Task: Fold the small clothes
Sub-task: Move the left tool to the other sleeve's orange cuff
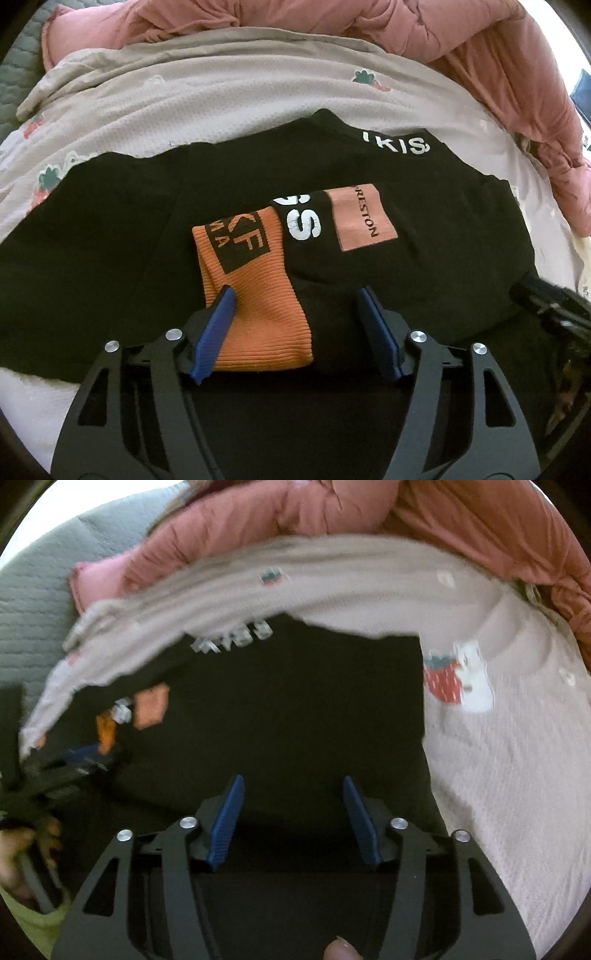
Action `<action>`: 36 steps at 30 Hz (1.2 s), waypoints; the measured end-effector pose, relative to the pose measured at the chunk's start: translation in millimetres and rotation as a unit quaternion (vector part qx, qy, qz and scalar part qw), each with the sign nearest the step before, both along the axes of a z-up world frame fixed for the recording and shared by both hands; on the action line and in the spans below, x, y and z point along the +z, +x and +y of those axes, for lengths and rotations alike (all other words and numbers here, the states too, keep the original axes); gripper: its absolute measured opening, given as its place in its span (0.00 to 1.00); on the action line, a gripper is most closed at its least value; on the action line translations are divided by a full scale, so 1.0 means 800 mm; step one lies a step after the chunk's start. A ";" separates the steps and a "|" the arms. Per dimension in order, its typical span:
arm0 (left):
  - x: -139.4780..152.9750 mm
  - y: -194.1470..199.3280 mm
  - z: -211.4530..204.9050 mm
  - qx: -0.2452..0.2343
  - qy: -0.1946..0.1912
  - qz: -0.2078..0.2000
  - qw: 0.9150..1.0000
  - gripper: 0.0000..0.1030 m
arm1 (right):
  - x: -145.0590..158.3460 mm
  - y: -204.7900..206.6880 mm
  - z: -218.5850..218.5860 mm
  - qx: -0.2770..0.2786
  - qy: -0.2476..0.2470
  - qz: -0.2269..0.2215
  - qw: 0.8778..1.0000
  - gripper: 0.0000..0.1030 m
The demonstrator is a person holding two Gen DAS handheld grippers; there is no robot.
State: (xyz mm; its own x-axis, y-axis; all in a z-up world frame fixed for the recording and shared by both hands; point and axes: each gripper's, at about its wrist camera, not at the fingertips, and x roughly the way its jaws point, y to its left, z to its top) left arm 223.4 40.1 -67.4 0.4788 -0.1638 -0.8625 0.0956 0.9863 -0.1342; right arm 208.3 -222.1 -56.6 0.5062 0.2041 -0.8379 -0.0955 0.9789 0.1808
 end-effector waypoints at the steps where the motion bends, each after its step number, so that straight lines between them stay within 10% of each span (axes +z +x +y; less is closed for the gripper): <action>1: 0.000 -0.002 0.000 0.001 0.002 -0.002 1.000 0.64 | -0.009 0.001 -0.003 -0.005 -0.003 0.012 1.000 0.53; 12: 0.034 -0.027 0.028 0.018 0.006 -0.040 0.999 0.83 | 0.010 -0.017 -0.007 0.003 0.027 -0.005 1.000 0.57; 15: 0.043 -0.037 0.039 0.028 0.021 -0.054 0.998 0.90 | 0.020 -0.023 -0.003 0.010 0.033 -0.014 0.999 0.79; 36: 0.086 -0.079 0.141 0.134 0.045 -0.102 0.985 0.91 | 0.074 -0.044 0.085 0.074 0.036 -0.076 0.994 0.80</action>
State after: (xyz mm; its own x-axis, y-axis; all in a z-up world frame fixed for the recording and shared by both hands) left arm 160.0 153.1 1.3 0.6586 0.0648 -0.7497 -0.1545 0.9867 -0.0504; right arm 173.4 -154.4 2.4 0.5853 0.3417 -0.7353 -0.2685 0.9374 0.2219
